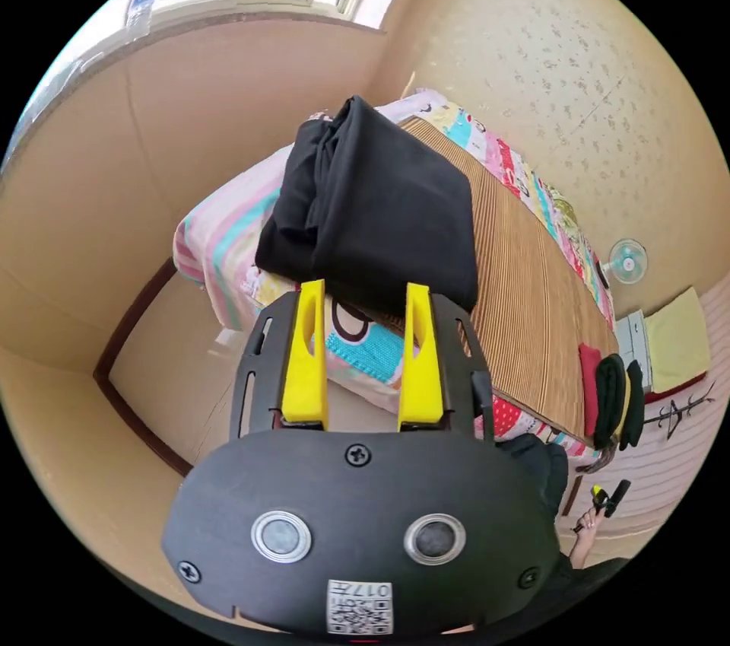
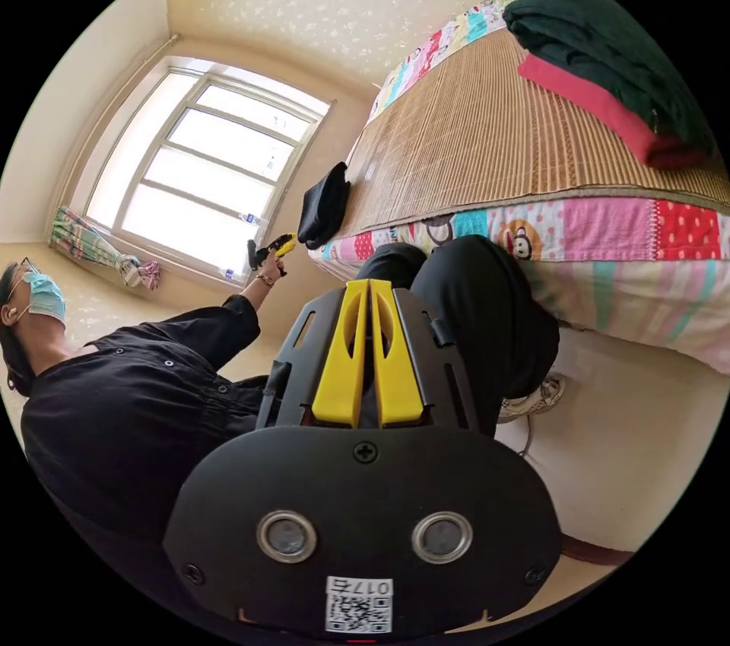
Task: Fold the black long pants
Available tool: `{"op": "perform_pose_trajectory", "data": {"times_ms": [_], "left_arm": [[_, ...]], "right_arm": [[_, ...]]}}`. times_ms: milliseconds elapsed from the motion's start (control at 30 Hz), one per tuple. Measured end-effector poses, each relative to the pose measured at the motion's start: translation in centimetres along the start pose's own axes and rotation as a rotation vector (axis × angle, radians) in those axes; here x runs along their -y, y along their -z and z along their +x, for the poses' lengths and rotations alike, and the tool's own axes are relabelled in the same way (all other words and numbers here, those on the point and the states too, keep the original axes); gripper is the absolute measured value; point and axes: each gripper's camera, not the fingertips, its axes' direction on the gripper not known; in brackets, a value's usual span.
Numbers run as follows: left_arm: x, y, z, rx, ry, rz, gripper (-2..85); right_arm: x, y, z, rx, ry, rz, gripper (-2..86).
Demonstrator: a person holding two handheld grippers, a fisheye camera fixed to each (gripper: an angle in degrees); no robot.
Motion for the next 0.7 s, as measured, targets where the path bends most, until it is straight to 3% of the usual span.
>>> {"op": "perform_pose_trajectory", "data": {"times_ms": [100,167,333,433,500,567,700], "left_arm": [[1.9,-1.5,-1.8,-0.111,0.050,-0.015,18.1],[2.5,-3.2,-2.1,-0.088,0.099,-0.081,17.3],[2.8,-2.0,-1.0,-0.151,0.101,-0.040,6.2],[3.9,0.4,0.4,-0.461,0.042,0.013,4.3],[5.0,1.3,3.6,-0.821,-0.012,0.024,0.1],[5.4,1.7,7.7,-1.021,-0.058,-0.012,-0.6],[1.6,1.9,20.9,-1.003,-0.448,-0.185,-0.9]], "right_arm": [[-1.6,3.1,1.1,-0.007,-0.062,0.047,0.4],[-3.3,4.6,1.7,-0.023,-0.105,0.044,0.4],[-9.4,9.7,3.0,-0.103,-0.239,0.062,0.3],[-12.1,13.1,3.4,-0.096,-0.282,0.152,0.3],[-12.8,14.8,3.8,-0.059,-0.292,0.206,0.3],[-12.8,16.2,3.9,-0.013,-0.268,0.267,0.2],[-11.5,17.1,3.1,0.099,-0.174,0.348,0.3]]}}
